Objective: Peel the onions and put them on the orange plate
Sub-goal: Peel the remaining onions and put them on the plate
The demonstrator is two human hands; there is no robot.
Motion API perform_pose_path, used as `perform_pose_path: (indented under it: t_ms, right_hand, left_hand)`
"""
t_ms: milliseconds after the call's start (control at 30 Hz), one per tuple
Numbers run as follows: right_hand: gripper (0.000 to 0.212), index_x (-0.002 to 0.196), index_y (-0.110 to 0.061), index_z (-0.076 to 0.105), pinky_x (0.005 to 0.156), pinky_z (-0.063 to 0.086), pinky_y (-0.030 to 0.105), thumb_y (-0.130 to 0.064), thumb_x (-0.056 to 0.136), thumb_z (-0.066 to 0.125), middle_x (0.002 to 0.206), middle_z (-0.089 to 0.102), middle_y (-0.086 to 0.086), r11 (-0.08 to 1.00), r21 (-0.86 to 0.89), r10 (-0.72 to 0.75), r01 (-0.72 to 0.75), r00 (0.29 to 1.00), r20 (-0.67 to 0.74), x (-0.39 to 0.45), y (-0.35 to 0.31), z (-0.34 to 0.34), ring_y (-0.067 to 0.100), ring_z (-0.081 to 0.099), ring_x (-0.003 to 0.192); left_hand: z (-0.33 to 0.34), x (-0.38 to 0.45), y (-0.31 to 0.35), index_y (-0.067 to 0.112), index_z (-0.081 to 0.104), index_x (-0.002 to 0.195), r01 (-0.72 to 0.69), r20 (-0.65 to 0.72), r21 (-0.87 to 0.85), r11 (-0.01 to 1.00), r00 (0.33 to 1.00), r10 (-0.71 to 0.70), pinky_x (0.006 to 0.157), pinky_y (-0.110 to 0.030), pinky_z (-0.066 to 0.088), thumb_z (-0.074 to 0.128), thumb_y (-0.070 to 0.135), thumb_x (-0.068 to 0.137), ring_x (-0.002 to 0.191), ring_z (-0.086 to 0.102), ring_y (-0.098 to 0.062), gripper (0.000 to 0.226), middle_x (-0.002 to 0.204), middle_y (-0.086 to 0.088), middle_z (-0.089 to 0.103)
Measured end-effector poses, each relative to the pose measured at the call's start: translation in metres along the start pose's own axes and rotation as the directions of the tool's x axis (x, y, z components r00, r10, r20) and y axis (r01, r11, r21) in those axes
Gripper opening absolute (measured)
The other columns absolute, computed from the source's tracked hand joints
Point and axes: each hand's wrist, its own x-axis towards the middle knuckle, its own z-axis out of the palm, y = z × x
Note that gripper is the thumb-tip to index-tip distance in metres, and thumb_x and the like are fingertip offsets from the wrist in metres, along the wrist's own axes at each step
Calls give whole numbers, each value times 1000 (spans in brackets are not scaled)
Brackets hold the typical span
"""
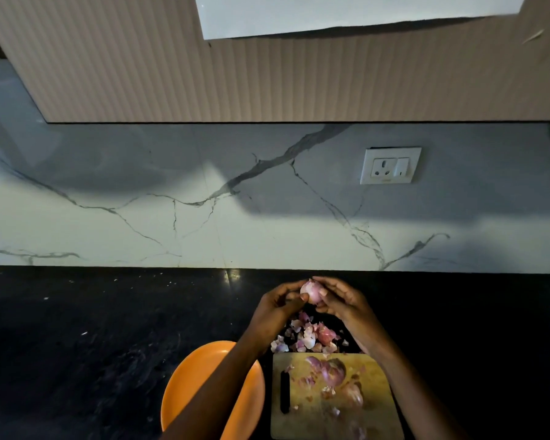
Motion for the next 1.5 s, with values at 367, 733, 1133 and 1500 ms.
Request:
perform_pose_path:
  t_ms: [367,733,1133,1500]
  right_hand:
    - [35,127,-21,65,88,57,31,-24,91,65,125,70,2,1000,-18,-15,15,999,39,-2,2,-1,20,68,115]
    - [33,125,-18,64,89,58,32,-19,92,65,123,71,4,1000,4,-25,25,999,21,-2,3,5,21,69,113]
    - [40,128,-13,62,90,58,33,-22,90,66,126,69,6,998,56,-23,23,1000,0,-3,6,5,23,68,115]
    - [39,128,-13,62,89,58,32,-20,90,66,126,69,6,996,85,-34,36,999,-20,-5,8,6,23,68,116]
  left_hand:
    - [-2,2,-5,7,67,124,18,-2,-138,990,1000,-19,96,-38,56,70,15,89,107,70,-31,36,111,-14,74]
    - [1,3,-7,6,66,124,41,-57,-138,990,997,-49,100,-44,54,65,11,95,112,68,-31,29,114,-13,74]
    - [3,-2,-6,11,65,125,16,-42,-170,985,999,-23,92,-29,55,59,-4,94,109,69,-22,35,114,-10,74]
    - [6,-2,-4,10,65,127,30,-45,-212,977,998,-41,100,-37,52,65,9,94,116,67,-24,33,119,-9,73]
